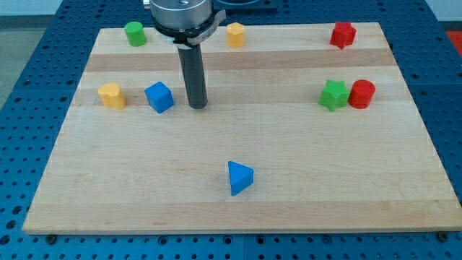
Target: Push the blue cube closer to the yellow heart
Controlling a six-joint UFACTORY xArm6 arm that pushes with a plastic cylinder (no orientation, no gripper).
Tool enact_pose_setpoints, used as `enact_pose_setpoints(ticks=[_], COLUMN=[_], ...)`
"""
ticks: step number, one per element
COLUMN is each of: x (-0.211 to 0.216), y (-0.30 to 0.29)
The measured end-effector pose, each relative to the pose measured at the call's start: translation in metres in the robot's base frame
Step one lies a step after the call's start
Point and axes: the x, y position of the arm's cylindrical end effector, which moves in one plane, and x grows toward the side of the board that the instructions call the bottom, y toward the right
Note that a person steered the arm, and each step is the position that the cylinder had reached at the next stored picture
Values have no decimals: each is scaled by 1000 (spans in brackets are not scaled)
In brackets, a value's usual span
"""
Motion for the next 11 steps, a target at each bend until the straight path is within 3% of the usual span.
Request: enact_pose_setpoints(ticks=[4, 10, 11], x=[-2, -2, -2], y=[-53, -60, -40])
